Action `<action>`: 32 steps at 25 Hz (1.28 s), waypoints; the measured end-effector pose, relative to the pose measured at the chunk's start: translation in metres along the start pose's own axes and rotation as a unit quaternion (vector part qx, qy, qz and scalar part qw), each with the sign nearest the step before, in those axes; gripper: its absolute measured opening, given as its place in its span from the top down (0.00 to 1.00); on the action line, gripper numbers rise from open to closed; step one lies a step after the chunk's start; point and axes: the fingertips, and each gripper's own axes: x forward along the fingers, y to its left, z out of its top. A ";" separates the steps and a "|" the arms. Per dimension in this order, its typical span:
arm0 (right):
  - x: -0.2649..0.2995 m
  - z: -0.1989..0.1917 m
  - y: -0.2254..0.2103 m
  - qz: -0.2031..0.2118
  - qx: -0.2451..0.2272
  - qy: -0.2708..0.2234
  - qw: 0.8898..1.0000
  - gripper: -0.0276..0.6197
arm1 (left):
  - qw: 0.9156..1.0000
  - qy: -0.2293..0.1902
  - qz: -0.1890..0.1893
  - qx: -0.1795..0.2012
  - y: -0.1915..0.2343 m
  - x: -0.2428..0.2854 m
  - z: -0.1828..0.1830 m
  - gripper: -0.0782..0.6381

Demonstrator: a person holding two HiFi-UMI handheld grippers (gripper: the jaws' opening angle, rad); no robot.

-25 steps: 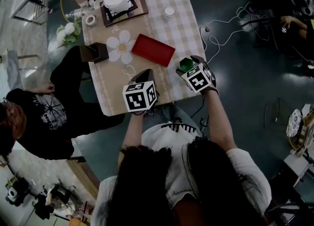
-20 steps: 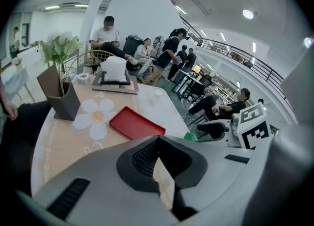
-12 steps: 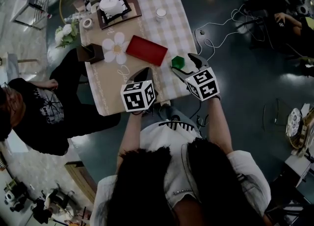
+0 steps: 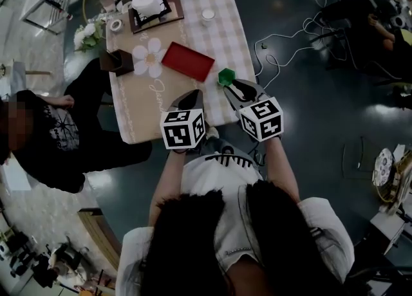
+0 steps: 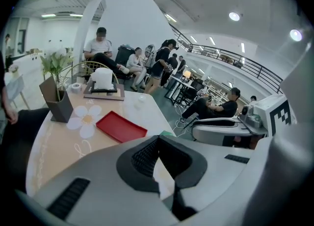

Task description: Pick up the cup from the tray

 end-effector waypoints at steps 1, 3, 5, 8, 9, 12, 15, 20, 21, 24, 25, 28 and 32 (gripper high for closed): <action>-0.004 0.003 0.006 0.006 0.004 -0.014 1.000 0.77 | 1.000 -0.004 -0.001 0.009 -0.004 -0.004 0.000 0.88; -0.011 0.005 0.019 0.018 0.010 -0.032 0.999 0.79 | 1.000 -0.012 -0.002 0.017 -0.010 -0.011 -0.001 0.88; -0.015 0.002 0.026 0.018 0.011 -0.036 0.999 0.84 | 1.000 -0.020 -0.005 0.014 -0.016 -0.017 -0.002 0.88; -0.021 -0.003 0.038 0.026 0.004 -0.033 0.999 0.92 | 1.000 -0.027 -0.011 0.009 -0.025 -0.026 -0.006 0.88; -0.023 -0.004 0.040 0.027 0.001 -0.034 0.999 0.94 | 0.999 -0.031 -0.010 0.007 -0.027 -0.028 -0.007 0.88; -0.025 -0.009 0.039 0.011 -0.008 -0.028 1.000 0.94 | 0.999 -0.035 -0.004 0.003 -0.031 -0.031 -0.015 0.88; -0.029 -0.018 0.029 -0.020 -0.011 -0.022 1.000 0.94 | 0.999 -0.036 0.007 0.004 -0.032 -0.034 -0.022 0.88; -0.035 -0.029 0.013 -0.041 -0.004 -0.014 0.999 0.94 | 0.999 -0.038 0.025 0.015 -0.034 -0.034 -0.031 0.88; -0.036 -0.031 0.012 -0.040 -0.004 -0.011 0.999 0.94 | 0.999 -0.039 0.025 0.013 -0.035 -0.034 -0.032 0.88; -0.035 -0.038 0.014 -0.035 -0.007 0.001 0.999 0.94 | 0.999 -0.044 0.026 0.010 -0.038 -0.034 -0.033 0.88; -0.035 -0.040 0.015 -0.032 -0.009 0.005 0.999 0.94 | 0.999 -0.045 0.027 0.008 -0.038 -0.034 -0.033 0.88; -0.034 -0.044 0.018 -0.025 -0.014 0.011 1.000 0.94 | 0.998 -0.046 0.030 0.004 -0.039 -0.034 -0.034 0.88; -0.034 -0.045 0.020 -0.019 -0.018 0.012 1.000 0.94 | 0.998 -0.048 0.035 0.000 -0.040 -0.036 -0.037 0.88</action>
